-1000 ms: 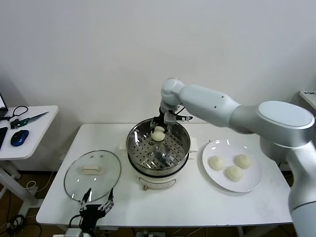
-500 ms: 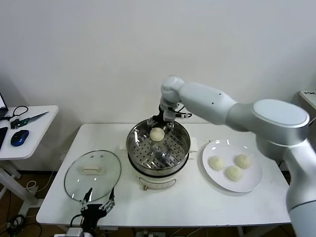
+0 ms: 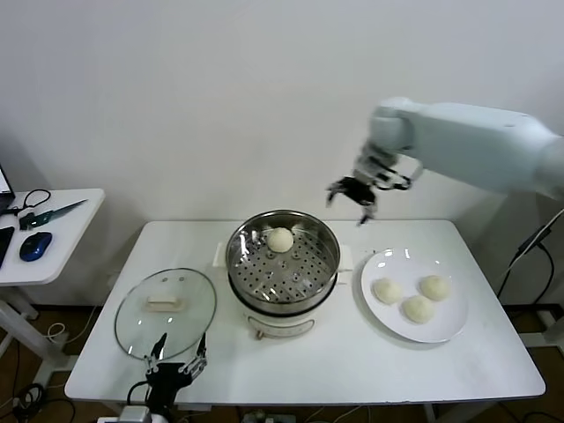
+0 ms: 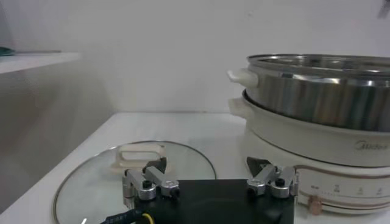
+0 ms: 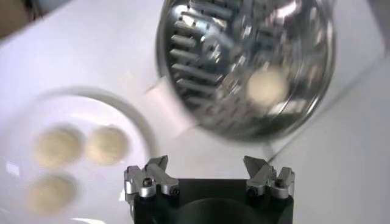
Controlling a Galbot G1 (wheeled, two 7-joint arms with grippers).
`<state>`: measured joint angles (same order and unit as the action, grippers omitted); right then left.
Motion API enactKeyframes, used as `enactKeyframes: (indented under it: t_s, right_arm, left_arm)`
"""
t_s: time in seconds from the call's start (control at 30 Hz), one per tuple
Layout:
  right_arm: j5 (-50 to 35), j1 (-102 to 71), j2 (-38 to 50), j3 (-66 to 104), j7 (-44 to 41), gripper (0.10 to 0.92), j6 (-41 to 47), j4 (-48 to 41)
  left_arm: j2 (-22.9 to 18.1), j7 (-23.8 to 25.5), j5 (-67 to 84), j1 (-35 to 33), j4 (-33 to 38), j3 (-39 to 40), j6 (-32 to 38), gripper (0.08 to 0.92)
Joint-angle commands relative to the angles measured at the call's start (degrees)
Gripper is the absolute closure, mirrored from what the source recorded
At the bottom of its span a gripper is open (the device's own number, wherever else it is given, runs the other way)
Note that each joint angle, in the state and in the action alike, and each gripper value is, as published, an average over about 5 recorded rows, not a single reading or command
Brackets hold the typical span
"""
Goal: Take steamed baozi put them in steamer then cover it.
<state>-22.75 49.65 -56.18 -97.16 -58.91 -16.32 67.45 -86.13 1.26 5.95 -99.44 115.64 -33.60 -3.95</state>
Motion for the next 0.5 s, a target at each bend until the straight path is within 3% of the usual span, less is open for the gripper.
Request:
enactKeyframes:
  t_s: [0.03,0.2,0.5]
  right_arm:
    - [-13.0,2.3,19.6,-10.3,2.5,0.203,26.9,13.8]
    - [-8.5,-9.5,20.6,-1.7,5.1,0.203,30.8,11.2]
    - [-1.5,-26.8,14.6,12.4,7.0,0.203,32.3,0.6]
  left_arm:
    - [0.0,0.0,0.2,0.0,0.0,-0.1,0.1,0.177]
    - [-0.2,0.0,0.3,0.1,0.1,-0.2,0.2,0.177]
    - [-0.2,-0.1,0.2,-0.4,-0.4,-0.7,0.1,0.177]
